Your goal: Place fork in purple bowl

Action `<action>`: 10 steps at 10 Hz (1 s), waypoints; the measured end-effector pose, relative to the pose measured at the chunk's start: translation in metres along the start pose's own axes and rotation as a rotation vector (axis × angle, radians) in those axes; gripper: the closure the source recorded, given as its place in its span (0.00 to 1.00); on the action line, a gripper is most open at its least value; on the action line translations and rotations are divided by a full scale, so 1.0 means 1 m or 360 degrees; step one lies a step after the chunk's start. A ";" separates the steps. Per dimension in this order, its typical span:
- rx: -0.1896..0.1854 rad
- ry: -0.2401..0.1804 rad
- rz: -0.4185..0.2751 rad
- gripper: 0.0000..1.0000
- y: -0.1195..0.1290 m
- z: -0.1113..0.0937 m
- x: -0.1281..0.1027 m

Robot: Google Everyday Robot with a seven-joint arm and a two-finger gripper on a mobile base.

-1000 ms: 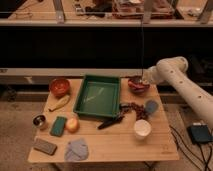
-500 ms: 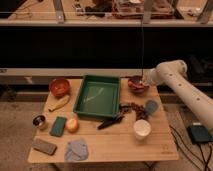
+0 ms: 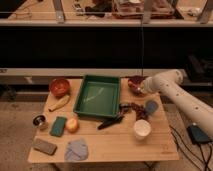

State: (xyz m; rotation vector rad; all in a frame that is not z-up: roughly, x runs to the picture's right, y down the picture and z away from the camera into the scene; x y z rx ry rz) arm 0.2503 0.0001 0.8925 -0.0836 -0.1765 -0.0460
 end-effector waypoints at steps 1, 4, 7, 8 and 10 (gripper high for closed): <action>0.0029 -0.0022 -0.0043 0.97 0.006 0.003 0.001; 0.0115 -0.0060 -0.0175 0.97 0.004 0.001 -0.008; 0.0150 -0.0049 -0.0257 0.97 -0.010 0.004 -0.012; 0.0136 -0.0049 -0.0261 0.97 -0.015 0.017 -0.014; 0.0117 -0.0019 -0.0242 0.97 -0.032 0.041 -0.007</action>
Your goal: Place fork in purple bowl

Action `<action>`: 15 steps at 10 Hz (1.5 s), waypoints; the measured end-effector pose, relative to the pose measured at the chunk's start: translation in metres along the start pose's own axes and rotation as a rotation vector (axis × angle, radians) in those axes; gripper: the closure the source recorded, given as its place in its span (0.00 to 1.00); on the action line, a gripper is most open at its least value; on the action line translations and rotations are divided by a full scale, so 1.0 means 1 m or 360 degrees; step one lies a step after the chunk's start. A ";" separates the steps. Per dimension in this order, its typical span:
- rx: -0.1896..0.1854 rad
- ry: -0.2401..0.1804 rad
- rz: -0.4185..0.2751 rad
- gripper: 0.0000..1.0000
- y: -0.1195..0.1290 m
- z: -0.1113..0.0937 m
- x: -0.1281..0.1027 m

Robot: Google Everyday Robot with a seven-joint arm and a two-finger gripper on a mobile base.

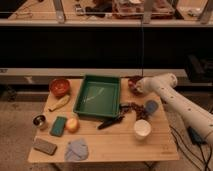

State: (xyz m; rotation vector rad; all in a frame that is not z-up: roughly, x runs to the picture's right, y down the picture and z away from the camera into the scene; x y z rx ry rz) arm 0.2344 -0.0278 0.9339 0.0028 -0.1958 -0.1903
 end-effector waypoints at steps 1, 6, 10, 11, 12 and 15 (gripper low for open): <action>-0.0004 0.0009 0.0012 0.97 -0.004 0.008 0.003; 0.0058 0.0053 0.0071 0.68 -0.016 0.008 0.018; 0.0076 0.0058 0.0073 0.28 -0.017 0.001 0.022; 0.0074 0.0059 0.0073 0.22 -0.017 0.001 0.022; 0.0071 0.0058 0.0070 0.20 -0.017 0.002 0.021; 0.0072 0.0058 0.0071 0.20 -0.017 0.002 0.021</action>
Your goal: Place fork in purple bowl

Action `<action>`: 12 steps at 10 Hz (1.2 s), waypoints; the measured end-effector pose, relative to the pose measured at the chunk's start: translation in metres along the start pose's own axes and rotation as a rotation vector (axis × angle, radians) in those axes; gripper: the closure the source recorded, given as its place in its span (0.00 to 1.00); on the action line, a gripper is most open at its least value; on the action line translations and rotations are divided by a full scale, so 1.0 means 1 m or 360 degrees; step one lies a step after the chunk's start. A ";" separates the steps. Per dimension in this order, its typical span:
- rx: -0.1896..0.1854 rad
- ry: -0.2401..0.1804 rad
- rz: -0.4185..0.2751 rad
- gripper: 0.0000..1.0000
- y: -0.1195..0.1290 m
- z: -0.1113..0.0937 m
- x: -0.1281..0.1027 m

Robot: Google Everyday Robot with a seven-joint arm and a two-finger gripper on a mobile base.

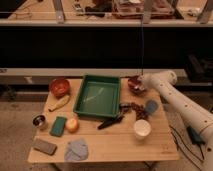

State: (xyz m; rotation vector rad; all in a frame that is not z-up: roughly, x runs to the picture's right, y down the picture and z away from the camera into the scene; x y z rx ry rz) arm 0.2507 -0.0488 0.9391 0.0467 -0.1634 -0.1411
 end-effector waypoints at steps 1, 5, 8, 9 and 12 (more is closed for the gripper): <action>0.0000 0.0000 -0.0001 0.20 0.000 0.000 0.000; 0.0000 0.0002 0.0000 0.20 0.000 0.000 0.001; 0.0000 0.0002 0.0001 0.20 0.000 0.000 0.001; 0.0000 0.0002 0.0000 0.20 0.000 0.000 0.001; -0.0002 0.0003 0.0001 0.20 -0.004 -0.005 0.001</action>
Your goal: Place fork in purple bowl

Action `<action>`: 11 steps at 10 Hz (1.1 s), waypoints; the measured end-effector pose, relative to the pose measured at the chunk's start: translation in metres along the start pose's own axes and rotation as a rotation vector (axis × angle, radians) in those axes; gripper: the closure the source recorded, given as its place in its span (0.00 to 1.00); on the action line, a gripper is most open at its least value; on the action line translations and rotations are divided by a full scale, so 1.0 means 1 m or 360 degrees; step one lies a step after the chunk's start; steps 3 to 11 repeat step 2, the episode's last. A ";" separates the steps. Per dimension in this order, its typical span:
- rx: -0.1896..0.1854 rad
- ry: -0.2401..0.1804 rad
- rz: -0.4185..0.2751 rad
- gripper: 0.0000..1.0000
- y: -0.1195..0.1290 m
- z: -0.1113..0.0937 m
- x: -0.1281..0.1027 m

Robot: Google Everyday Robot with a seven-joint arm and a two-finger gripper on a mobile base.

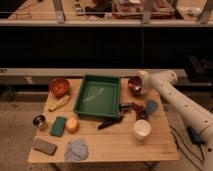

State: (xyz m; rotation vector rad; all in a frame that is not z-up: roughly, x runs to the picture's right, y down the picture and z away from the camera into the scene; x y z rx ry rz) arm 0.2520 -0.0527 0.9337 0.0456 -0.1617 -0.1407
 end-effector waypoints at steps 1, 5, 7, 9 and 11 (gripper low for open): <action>-0.0001 -0.0001 0.0001 0.20 -0.008 -0.008 -0.001; -0.0001 -0.0002 0.0002 0.20 -0.022 -0.023 -0.001; -0.0001 -0.0002 0.0002 0.20 -0.022 -0.023 -0.001; -0.0001 -0.0002 0.0002 0.20 -0.022 -0.023 -0.001; -0.0001 -0.0002 0.0002 0.20 -0.022 -0.023 -0.001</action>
